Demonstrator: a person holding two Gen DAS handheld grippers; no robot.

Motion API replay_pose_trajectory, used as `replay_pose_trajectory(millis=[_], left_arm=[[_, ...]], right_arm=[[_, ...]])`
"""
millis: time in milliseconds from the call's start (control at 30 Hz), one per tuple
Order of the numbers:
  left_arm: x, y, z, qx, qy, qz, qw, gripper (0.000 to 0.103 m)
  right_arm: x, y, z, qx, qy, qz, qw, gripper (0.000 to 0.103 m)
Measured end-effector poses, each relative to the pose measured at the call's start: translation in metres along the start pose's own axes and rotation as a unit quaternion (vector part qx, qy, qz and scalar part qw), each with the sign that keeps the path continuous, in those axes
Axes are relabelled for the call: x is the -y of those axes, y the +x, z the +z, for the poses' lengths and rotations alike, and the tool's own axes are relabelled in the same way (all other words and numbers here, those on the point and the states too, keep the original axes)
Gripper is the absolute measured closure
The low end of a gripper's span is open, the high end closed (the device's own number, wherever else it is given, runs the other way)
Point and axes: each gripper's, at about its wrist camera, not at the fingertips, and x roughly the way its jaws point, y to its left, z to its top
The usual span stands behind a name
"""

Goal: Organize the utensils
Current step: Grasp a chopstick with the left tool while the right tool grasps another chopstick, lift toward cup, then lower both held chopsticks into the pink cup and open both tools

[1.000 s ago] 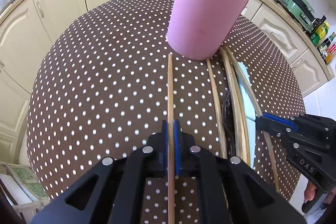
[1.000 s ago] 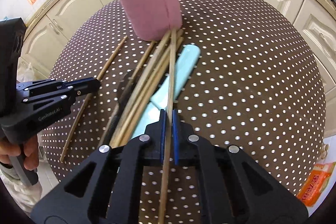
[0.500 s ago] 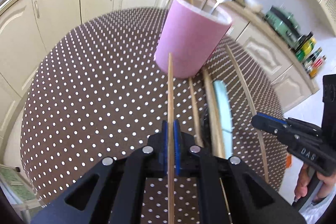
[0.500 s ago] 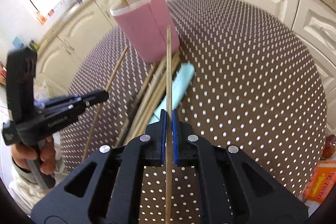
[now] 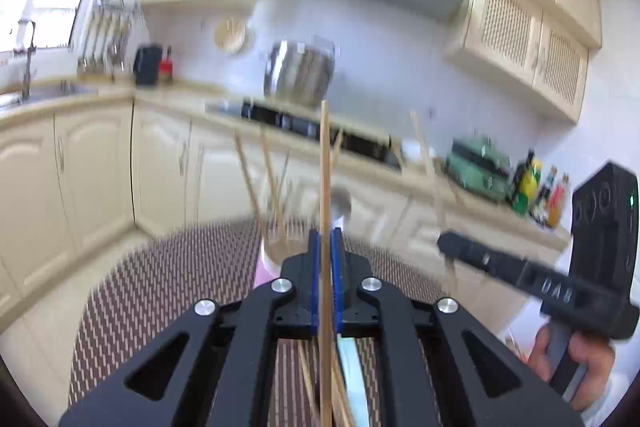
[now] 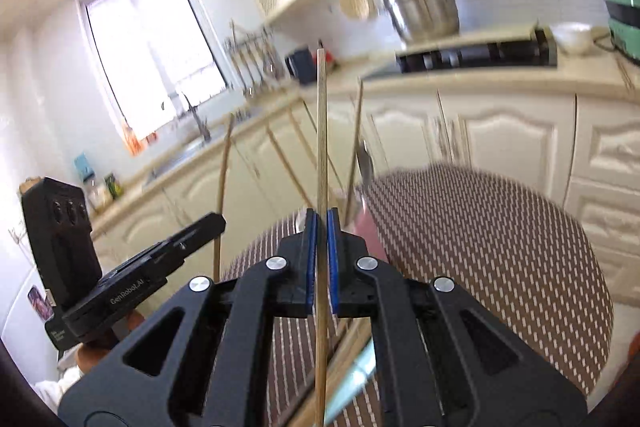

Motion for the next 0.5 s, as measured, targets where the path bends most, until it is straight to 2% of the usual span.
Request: replay_pose_trajectory(millis=[100, 233, 400, 500], left_arm=[[0.001, 0.004, 0.02, 0.051, -0.013, -0.011, 0.9985, 0.097], [-0.002, 0.016, 0.04, 0.109, -0.016, -0.004, 0.9939, 0.097], [-0.001, 0.041, 0.052, 0.148, -0.016, 0.012, 0.9888, 0.097], [-0.011, 0.053, 0.053, 0.152, -0.019, 0.017, 0.988, 0.097]], right_arm=[[-0.003, 0.014, 0.017, 0.035, -0.003, 0.01, 0.999, 0.097], [-0.003, 0.035, 0.033, 0.067, -0.009, 0.013, 0.998, 0.097], [0.002, 0.06, 0.045, 0.1, -0.003, 0.014, 0.995, 0.097], [0.009, 0.077, 0.048, 0.112, 0.004, 0.012, 0.994, 0.097]])
